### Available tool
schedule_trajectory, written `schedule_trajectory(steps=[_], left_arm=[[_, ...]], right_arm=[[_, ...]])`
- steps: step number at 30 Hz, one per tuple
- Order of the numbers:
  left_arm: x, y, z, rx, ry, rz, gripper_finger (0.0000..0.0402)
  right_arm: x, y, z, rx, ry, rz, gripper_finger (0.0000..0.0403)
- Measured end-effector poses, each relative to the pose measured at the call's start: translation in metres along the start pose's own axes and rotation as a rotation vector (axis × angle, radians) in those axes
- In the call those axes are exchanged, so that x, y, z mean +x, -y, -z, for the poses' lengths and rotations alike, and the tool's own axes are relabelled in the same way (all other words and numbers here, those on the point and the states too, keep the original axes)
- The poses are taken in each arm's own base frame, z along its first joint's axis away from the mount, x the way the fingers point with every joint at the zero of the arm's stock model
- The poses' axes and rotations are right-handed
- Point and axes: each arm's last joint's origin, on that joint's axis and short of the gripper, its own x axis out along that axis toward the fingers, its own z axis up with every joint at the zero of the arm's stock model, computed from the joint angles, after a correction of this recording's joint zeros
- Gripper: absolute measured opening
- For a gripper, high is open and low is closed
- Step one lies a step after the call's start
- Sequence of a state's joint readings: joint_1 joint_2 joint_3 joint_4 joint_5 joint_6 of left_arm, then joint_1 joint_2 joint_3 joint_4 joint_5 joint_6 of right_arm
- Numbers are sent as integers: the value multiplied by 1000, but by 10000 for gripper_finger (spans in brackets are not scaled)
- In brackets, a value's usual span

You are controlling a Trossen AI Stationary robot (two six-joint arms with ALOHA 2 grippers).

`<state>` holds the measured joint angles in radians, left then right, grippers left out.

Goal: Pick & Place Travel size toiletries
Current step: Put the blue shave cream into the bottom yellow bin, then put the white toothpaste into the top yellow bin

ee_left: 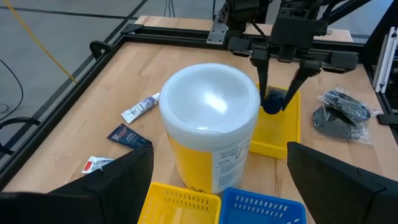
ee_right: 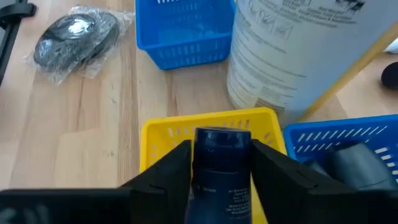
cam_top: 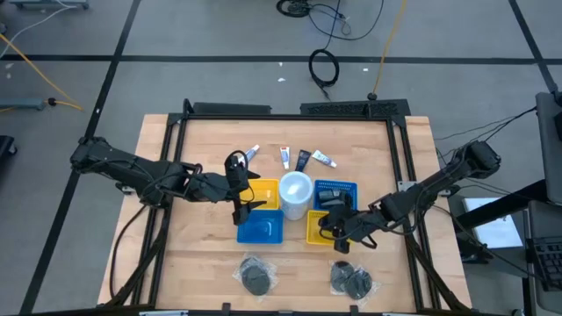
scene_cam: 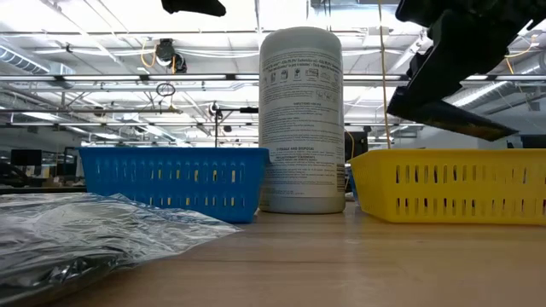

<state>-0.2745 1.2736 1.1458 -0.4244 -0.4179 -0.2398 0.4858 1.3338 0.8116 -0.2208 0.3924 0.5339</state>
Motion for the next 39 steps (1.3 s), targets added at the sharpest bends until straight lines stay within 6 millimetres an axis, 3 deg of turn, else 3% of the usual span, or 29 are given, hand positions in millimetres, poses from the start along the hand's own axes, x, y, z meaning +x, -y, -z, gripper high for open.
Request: schedule_trajectory(steps=[5, 17, 23, 31, 39], left_arm=[[0, 0, 0, 0, 0, 0, 363], [0, -1, 0, -1, 11, -41, 363], [2, -13, -3, -9, 48, -218, 363], [23, -44, -5, -61, 30, -390, 363], [45, -54, 0, -132, -29, -320, 363]], right_arm=[[0, 0, 0, 0, 0, 0, 169], [-6, 17, -14, -60, 82, 99, 104], [-18, 54, -27, 14, 86, 208, 104], [-20, 116, -28, 96, -48, 458, 116], [-14, 155, -20, 167, -114, 534, 116]])
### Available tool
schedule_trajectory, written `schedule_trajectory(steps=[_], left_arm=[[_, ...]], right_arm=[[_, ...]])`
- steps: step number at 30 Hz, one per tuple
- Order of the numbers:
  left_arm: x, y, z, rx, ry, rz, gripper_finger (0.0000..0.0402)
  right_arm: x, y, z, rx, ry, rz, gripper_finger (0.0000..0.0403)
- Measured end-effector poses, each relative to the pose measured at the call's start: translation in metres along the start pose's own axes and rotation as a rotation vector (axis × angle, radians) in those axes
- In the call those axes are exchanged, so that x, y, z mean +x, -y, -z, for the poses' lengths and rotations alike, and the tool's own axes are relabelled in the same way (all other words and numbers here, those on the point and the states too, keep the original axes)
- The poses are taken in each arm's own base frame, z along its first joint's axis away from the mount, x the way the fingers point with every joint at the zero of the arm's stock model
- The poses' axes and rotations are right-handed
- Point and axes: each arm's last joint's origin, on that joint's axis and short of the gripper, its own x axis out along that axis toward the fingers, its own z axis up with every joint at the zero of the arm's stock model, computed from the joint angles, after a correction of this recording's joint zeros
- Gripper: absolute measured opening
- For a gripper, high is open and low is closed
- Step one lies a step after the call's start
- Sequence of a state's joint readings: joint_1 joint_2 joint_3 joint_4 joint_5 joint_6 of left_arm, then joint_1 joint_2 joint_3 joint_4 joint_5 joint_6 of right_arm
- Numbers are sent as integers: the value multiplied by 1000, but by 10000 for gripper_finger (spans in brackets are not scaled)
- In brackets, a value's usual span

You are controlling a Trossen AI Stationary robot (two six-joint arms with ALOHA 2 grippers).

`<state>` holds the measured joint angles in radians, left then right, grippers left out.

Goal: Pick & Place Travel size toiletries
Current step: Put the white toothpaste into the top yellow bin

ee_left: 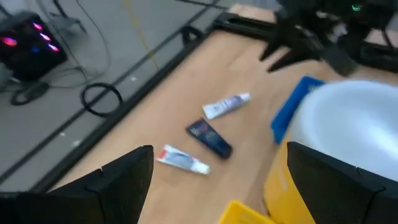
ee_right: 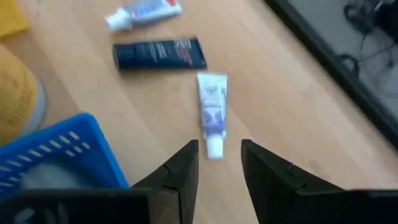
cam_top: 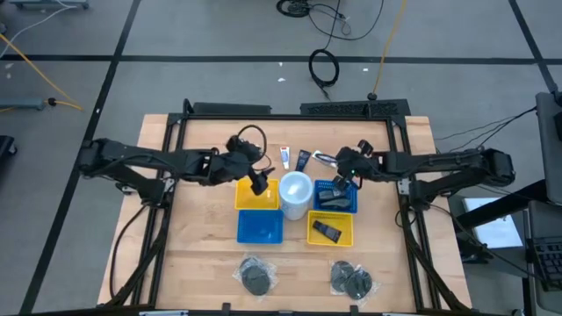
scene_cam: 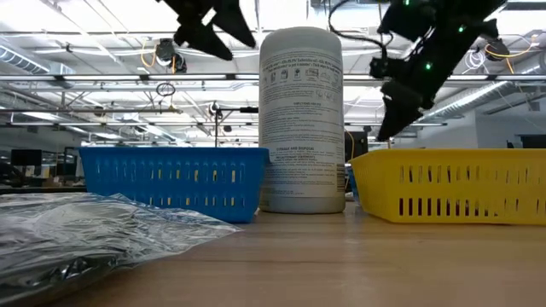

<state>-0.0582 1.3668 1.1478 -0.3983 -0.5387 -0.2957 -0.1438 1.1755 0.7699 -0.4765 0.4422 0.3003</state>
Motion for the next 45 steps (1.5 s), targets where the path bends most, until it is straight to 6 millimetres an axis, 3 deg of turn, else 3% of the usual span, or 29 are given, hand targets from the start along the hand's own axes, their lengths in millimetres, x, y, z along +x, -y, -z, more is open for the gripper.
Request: schedule_trajectory(steps=[12, 20, 30, 45], left_arm=[[5, 6, 7, 38, -49, 45, 363], [5, 6, 6, 38, -47, 46, 363], [5, 6, 6, 36, -46, 45, 363], [5, 6, 6, 37, -46, 44, 363]], right_arm=[[32, 30, 14, 71, -21, -94, 116], [42, 46, 18, 86, -8, -115, 116], [77, 46, 27, 88, -34, -179, 116], [109, 37, 33, 95, -60, -234, 116]])
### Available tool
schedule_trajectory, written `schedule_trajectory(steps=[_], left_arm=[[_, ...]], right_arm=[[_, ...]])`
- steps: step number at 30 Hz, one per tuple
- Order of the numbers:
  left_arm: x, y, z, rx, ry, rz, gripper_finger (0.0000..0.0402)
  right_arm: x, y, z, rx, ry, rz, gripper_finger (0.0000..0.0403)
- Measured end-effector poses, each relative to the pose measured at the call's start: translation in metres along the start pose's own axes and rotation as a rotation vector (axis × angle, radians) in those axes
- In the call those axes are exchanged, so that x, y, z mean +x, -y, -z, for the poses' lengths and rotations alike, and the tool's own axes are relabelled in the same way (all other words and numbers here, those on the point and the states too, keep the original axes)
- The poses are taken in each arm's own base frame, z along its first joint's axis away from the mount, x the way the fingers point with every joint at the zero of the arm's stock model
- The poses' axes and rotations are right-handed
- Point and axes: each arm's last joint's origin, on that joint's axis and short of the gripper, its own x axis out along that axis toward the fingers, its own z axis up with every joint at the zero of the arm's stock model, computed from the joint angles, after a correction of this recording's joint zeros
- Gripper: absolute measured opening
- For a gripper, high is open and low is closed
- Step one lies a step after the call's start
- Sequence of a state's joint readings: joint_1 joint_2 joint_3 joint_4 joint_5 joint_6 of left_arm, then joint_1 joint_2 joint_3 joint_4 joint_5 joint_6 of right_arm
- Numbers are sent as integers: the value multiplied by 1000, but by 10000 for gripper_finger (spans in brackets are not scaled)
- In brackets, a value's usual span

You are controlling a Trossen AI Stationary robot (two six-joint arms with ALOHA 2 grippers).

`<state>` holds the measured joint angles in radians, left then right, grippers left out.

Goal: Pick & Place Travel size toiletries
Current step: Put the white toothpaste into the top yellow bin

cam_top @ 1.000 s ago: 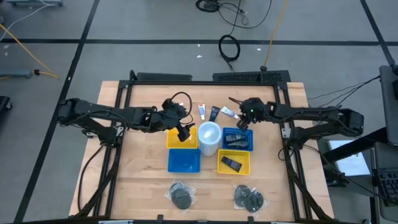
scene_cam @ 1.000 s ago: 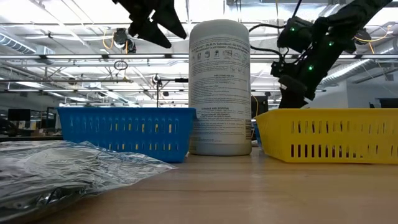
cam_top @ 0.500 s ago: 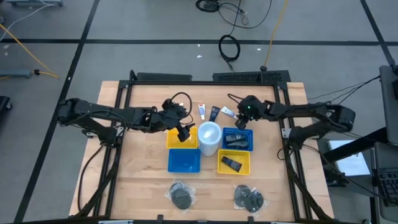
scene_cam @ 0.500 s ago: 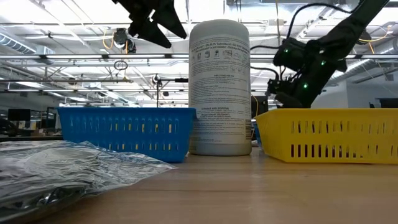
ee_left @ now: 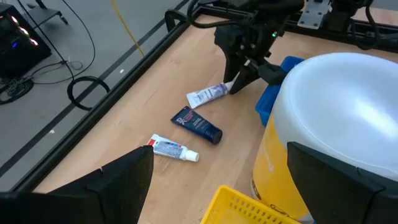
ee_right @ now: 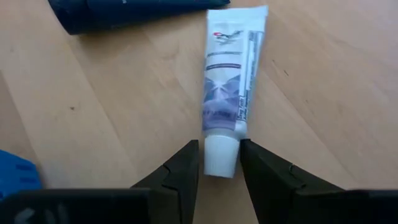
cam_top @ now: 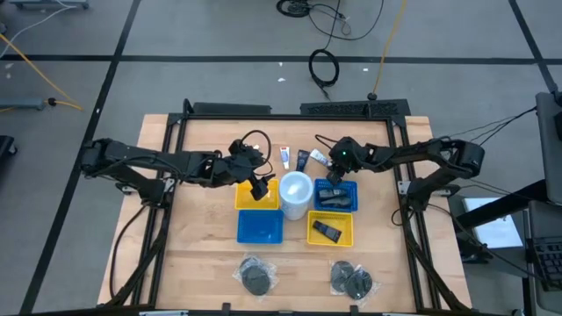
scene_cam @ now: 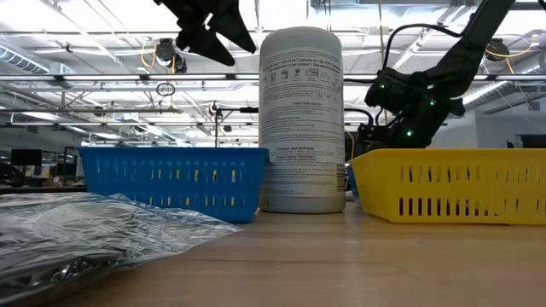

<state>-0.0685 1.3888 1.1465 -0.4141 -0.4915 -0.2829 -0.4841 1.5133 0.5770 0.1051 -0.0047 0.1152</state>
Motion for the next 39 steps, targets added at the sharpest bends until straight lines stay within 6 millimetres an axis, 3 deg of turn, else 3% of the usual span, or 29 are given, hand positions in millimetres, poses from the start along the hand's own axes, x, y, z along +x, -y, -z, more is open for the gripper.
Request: schedule_trajectory(steps=[8, 14, 25, 39], left_arm=[[0, 0, 0, 1, -1, -1, 363], [0, 0, 0, 1, -1, -1, 363], [0, 0, 0, 3, -1, -1, 363], [0, 0, 0, 3, -1, 0, 363]], right_arm=[[2, 0, 1, -19, -9, 4, 113], [2, 1, 1, -10, -12, 7, 50], [0, -2, 1, 8, -5, -1, 49], [-48, -6, -22, 18, 219, -41, 49]])
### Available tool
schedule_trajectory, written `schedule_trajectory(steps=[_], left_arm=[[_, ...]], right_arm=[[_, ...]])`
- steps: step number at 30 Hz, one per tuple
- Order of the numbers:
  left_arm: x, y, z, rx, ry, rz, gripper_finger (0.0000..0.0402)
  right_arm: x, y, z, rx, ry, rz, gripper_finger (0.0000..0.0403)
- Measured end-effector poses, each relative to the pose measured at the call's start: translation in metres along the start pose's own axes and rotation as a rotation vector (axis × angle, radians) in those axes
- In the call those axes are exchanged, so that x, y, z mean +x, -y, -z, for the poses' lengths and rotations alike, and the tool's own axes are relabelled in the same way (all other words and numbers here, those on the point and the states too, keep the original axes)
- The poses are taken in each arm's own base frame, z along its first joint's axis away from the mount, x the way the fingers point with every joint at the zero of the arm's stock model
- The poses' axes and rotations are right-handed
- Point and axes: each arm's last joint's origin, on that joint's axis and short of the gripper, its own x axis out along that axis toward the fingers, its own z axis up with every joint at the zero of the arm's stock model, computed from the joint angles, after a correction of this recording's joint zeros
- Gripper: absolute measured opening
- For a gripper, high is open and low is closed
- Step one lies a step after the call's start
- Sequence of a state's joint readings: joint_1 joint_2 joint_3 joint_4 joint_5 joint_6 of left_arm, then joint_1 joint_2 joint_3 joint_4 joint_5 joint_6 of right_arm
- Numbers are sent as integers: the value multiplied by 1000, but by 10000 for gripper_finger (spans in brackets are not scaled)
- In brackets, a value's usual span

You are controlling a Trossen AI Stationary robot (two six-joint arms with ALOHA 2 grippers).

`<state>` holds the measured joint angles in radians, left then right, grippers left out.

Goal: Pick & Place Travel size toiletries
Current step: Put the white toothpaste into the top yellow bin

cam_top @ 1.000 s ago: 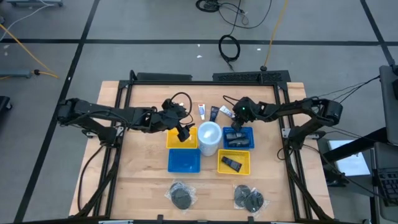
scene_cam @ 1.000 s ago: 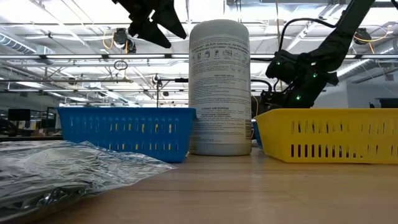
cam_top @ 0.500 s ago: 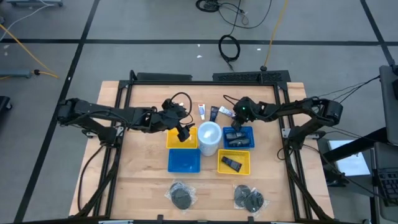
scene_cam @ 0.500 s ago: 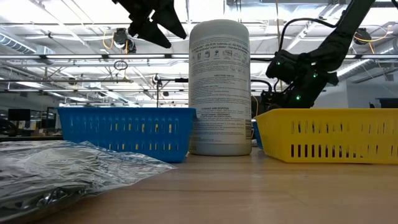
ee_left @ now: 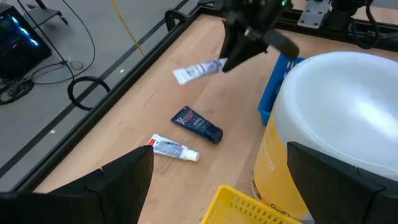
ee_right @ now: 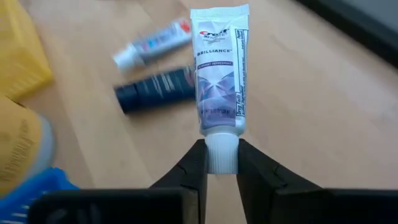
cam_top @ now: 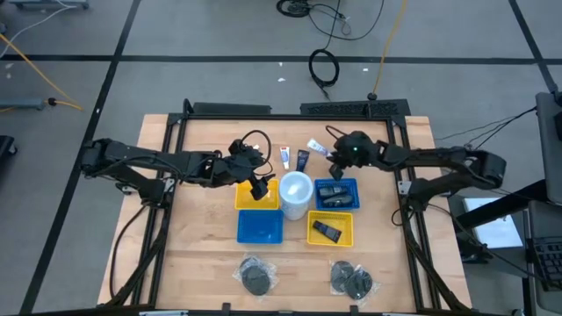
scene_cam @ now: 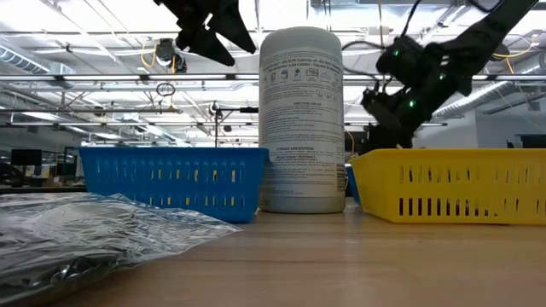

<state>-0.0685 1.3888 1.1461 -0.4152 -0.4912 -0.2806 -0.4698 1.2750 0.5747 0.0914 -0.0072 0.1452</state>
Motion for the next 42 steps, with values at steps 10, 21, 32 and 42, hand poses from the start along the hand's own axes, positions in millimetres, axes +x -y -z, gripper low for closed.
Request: schedule_trajectory(steps=[10, 21, 32, 42], left_arm=[[1, 0, -9, -21, 78, 11, 363], [14, -30, -38, -191, 234, 213, 363], [17, -43, -46, -354, 243, 369, 363], [17, -41, -46, -410, 222, 426, 318]], right_arm=[[-44, -27, -21, -36, 228, -122, 49], [-82, -70, -43, -160, 440, -192, 49], [-88, -121, -53, -359, 451, -31, 49], [-73, -150, -68, -469, 442, 59, 49]])
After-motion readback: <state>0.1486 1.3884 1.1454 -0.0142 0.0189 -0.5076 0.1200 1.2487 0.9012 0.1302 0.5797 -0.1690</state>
